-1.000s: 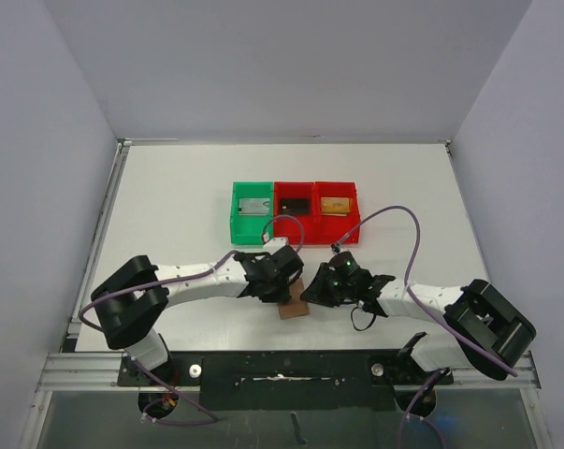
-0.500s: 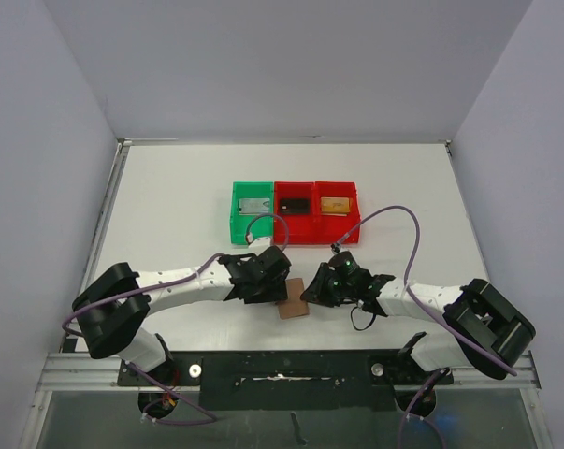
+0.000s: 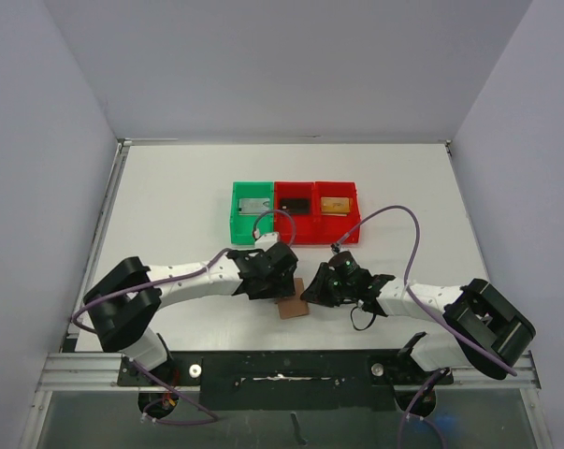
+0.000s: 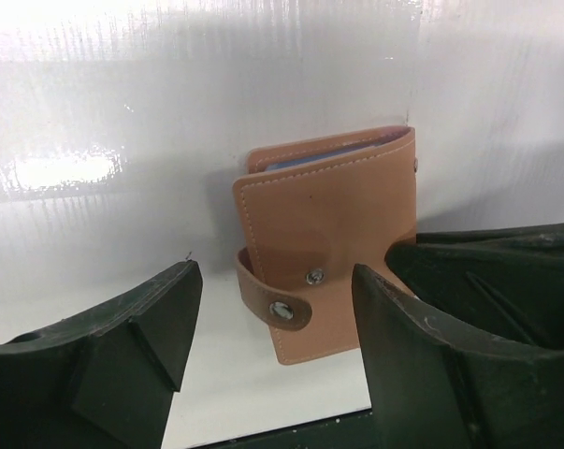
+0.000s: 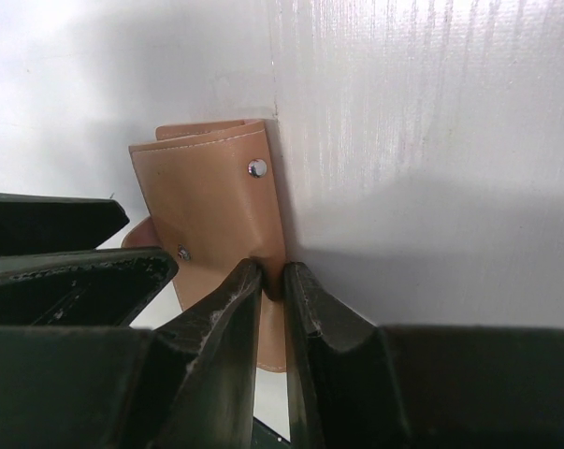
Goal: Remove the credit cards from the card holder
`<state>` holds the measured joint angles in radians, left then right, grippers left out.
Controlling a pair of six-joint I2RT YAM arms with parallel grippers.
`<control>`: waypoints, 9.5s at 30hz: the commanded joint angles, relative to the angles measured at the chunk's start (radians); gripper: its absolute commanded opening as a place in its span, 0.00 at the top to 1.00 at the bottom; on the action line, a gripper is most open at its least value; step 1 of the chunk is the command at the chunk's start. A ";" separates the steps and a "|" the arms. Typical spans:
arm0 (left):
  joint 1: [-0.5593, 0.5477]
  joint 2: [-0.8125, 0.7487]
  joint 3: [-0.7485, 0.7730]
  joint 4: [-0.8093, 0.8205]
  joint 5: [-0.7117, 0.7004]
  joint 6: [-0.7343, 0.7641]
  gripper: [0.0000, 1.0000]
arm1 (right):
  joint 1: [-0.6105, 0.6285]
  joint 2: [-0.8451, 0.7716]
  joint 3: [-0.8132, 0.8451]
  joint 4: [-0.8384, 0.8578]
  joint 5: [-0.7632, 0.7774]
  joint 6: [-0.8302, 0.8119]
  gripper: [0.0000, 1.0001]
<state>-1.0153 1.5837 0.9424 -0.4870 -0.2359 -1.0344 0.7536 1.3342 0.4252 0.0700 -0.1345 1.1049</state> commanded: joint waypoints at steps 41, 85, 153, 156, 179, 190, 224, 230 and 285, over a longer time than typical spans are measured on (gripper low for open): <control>0.012 -0.200 -0.121 0.111 -0.010 -0.051 1.00 | -0.022 -0.069 0.091 -0.131 0.050 -0.099 0.44; 0.004 -0.273 -0.046 0.314 0.191 0.051 1.00 | -0.365 -0.416 0.225 -0.365 0.120 -0.355 0.11; 0.113 -0.457 -0.329 0.166 0.143 -0.031 1.00 | -0.218 0.007 0.596 -0.451 0.176 -0.491 0.24; 0.118 -0.448 -0.332 0.169 0.145 -0.025 1.00 | -0.186 -0.086 0.452 -0.384 0.111 -0.381 0.23; 0.122 -0.446 -0.336 0.176 0.147 -0.021 1.00 | -0.017 -0.085 0.177 -0.177 0.051 -0.086 0.37; 0.122 -0.452 -0.342 0.174 0.147 -0.023 1.00 | -0.007 0.014 0.200 -0.198 0.031 -0.097 0.38; 0.126 -0.469 -0.373 0.203 0.133 -0.070 0.95 | 0.055 0.228 0.171 0.345 -0.329 0.026 0.38; 0.126 -0.492 -0.416 0.255 0.142 -0.105 0.66 | 0.034 0.198 0.127 0.339 -0.280 0.063 0.40; 0.155 -0.408 -0.498 0.442 0.155 -0.271 0.57 | -0.017 -0.163 0.084 -0.087 0.047 0.014 0.76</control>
<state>-0.8680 1.1828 0.4355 -0.0921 -0.0666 -1.3052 0.7464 1.1858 0.5201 0.0662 -0.1684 1.1149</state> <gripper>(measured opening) 0.447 0.250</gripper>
